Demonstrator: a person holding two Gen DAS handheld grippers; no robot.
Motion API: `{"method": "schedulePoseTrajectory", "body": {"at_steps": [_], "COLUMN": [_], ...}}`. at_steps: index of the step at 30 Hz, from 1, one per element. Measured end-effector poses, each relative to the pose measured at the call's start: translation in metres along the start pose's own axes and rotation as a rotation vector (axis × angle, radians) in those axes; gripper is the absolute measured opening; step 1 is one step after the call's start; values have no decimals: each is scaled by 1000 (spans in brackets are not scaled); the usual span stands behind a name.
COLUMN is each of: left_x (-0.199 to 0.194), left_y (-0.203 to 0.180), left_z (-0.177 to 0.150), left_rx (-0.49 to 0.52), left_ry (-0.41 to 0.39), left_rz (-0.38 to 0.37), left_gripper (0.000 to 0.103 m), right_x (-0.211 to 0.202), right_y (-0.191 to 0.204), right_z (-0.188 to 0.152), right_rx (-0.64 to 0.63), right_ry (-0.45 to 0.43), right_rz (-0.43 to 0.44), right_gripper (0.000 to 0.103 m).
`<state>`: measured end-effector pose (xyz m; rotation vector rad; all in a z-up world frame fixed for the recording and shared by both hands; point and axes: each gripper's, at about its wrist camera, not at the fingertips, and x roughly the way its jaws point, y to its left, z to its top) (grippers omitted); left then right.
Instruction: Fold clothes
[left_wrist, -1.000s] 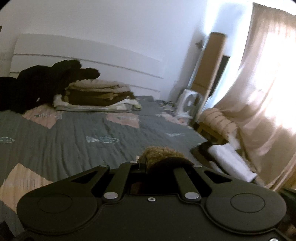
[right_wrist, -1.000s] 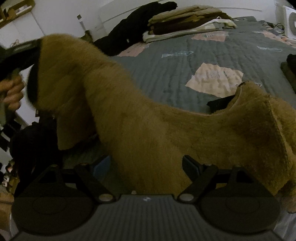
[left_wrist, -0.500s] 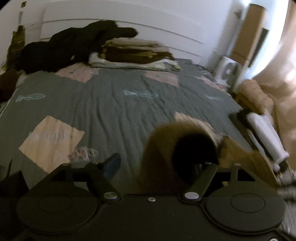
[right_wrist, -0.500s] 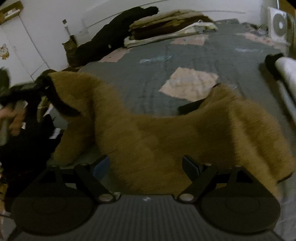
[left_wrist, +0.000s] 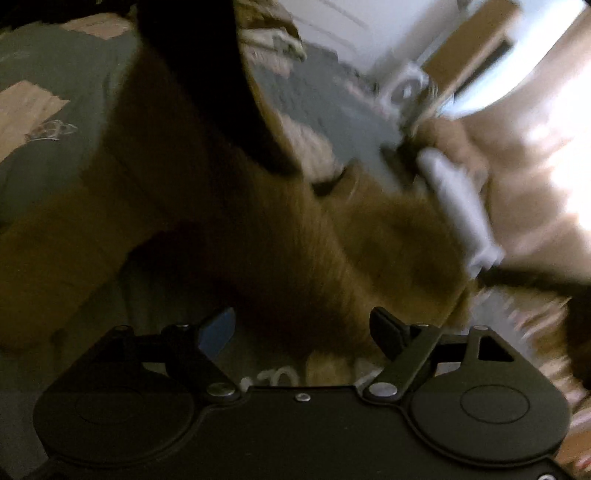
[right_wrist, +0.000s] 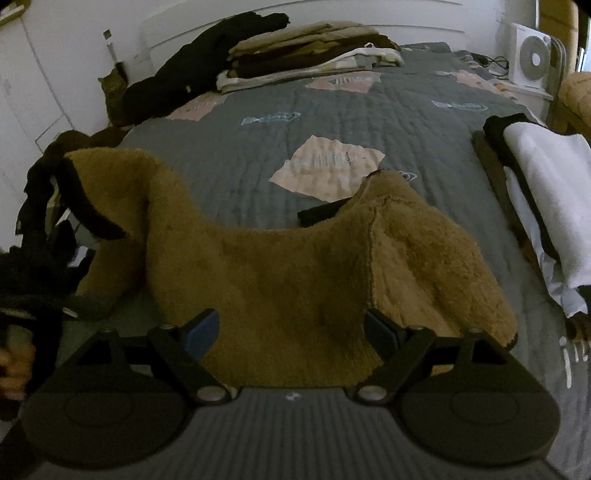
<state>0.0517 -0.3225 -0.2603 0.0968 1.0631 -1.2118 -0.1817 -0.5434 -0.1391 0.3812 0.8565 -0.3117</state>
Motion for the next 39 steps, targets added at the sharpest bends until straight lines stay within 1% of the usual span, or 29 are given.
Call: {"method": "schedulePoseTrajectory", "body": {"at_steps": [2,3,11,13,14,16,19,22,25,27,29,32,36,39], "left_x": [16,23,85,99,101,103,103,98,89,87,89,97,111,121], "left_y": [-11,-15,-41,-46,-46,-47,-52,-55,-53,-50,-50,-45,-35,-29], "left_z": [-8,-10,-23,-24,-19,-8,14,36,59,71,83,103,123,136], "left_rx": [66,81,198,226,235,238,271,284,289,308,319,293,242,187], "left_ry": [31,42,134,151,142,114,75,30,-16,-32,-39,-46,-33,-13], "left_rz": [10,13,33,39,40,34,41,54,67,81,102,124,142,132], "left_gripper": [79,80,80,78,77,64,53,50,49,49,49,49,49,49], "right_x": [-4,-4,-2,-2,-2,-1,0,3,7,11,16,24,36,46], "right_y": [0,-1,-9,-10,-11,-13,-16,-17,-18,-18,-17,-13,-6,1], "right_z": [-1,-2,-6,-8,-8,-9,-9,-9,-8,-8,-7,-4,1,4], "right_rx": [-11,-10,9,14,17,23,35,35,31,27,21,15,21,13], "right_ry": [8,11,34,40,43,46,46,45,41,38,35,29,25,27], "right_rz": [3,4,17,20,22,26,33,31,28,22,19,25,36,47], "right_gripper": [85,85,85,85,85,85,85,85,85,85,85,85,85,85]}}
